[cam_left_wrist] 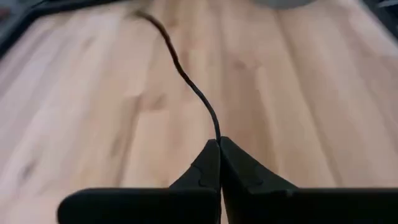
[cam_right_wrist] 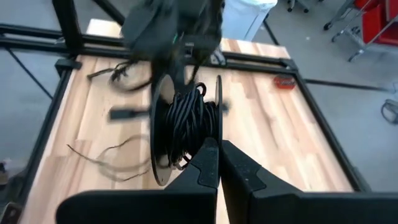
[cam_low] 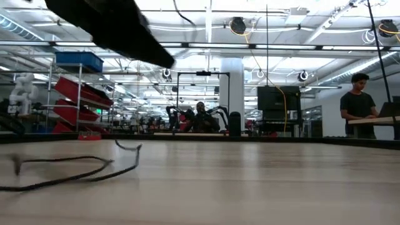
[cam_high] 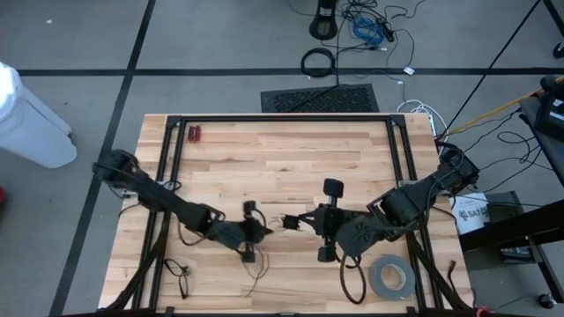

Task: Coil cords
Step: Coil the black wire on the spool

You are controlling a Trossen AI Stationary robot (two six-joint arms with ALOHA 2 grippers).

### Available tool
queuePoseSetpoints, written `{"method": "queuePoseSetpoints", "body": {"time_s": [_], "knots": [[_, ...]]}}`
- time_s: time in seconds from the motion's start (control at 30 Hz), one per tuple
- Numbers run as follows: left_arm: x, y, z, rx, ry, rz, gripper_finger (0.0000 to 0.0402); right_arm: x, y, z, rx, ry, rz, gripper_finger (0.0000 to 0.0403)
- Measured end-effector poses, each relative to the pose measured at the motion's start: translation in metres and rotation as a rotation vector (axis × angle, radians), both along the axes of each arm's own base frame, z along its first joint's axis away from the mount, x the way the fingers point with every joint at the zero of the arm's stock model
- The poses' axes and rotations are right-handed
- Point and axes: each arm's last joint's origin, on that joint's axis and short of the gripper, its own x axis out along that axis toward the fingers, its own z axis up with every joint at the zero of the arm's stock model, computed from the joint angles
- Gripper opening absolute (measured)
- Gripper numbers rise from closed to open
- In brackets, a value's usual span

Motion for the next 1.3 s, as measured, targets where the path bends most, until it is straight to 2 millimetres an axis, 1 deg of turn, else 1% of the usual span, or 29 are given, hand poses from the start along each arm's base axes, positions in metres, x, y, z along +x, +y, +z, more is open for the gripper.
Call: {"method": "queuePoseSetpoints", "body": {"time_s": [0.13, 0.3, 0.4, 0.57, 0.77, 0.9, 1.03, 1.17, 1.3], "knots": [[-0.027, 0.011, 0.024, -0.008, 0.056, 0.071, 0.0003, -0.005, 0.003, -0.003, 0.018, 0.028, -0.011, 0.0], [-0.057, 0.019, 0.053, -0.042, 0.047, 0.085, 0.0002, -0.002, 0.005, -0.008, 0.035, 0.043, -0.035, 0.0], [-0.075, 0.024, 0.069, -0.059, 0.021, 0.097, 0.0002, 0.002, 0.008, -0.015, 0.022, 0.068, -0.034, 0.0], [-0.104, 0.039, 0.094, -0.054, -0.058, 0.141, 0.0002, 0.008, 0.012, -0.026, 0.025, 0.108, -0.024, 0.0], [-0.129, 0.055, 0.12, -0.127, -0.184, 0.149, 0.0002, 0.017, 0.018, -0.039, 0.018, 0.146, -0.02, 0.0], [-0.137, 0.061, 0.132, -0.154, -0.271, 0.137, 0.0002, 0.029, 0.019, -0.054, -0.004, 0.181, -0.036, 0.0], [-0.136, 0.06, 0.14, -0.171, -0.339, 0.125, 0.0001, 0.044, 0.017, -0.069, -0.043, 0.199, -0.081, 0.0], [-0.131, 0.057, 0.143, -0.199, -0.378, 0.126, 0.0001, 0.06, 0.012, -0.082, -0.07, 0.187, -0.141, 0.0], [-0.121, 0.051, 0.144, -0.219, -0.412, 0.124, 0.0001, 0.077, 0.002, -0.095, -0.057, 0.162, -0.214, 0.0]]}}
